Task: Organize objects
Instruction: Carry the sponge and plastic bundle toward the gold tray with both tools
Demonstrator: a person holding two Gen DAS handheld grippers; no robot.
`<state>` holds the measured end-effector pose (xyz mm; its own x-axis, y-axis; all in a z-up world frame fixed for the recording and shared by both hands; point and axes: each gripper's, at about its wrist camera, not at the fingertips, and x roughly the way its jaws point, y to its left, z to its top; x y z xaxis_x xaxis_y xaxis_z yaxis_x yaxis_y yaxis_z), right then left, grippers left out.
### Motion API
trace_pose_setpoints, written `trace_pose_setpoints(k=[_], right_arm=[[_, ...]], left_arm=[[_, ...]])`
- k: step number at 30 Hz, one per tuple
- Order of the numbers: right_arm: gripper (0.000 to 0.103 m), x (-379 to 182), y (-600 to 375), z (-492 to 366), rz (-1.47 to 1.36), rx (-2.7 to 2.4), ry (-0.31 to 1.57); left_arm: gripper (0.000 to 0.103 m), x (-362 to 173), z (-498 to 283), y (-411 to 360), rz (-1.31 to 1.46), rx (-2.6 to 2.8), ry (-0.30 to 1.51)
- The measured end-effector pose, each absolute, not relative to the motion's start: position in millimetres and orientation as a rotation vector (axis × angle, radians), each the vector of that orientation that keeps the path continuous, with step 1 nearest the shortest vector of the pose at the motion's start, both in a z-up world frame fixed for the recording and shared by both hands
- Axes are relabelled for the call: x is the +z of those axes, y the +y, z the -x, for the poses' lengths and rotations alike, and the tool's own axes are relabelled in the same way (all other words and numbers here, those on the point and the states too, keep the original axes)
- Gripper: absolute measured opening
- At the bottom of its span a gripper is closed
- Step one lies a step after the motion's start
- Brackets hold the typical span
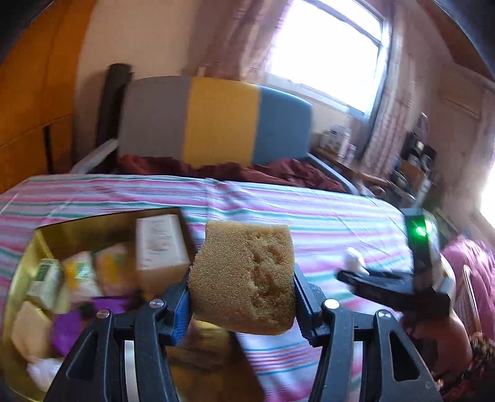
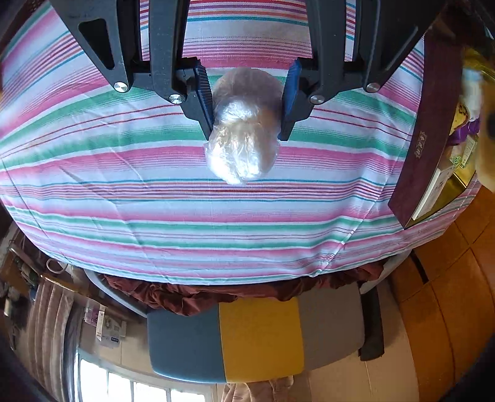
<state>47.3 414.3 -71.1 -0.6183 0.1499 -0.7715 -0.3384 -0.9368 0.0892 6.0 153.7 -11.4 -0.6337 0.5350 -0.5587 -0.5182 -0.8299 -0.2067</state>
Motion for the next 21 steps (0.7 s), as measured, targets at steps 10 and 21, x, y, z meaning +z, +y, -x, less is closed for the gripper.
trace_pose_setpoints(k=[10,21], right_arm=[[0.04,-68,399,-46,1.211,2.596,0.355],[0.04,-43,362,-38,1.161,2.715,0.313]], left_arm=[[0.056,-29,83,66,1.064,2.543,-0.184],[0.057,-63,129,20,1.286,2.562,-0.275]])
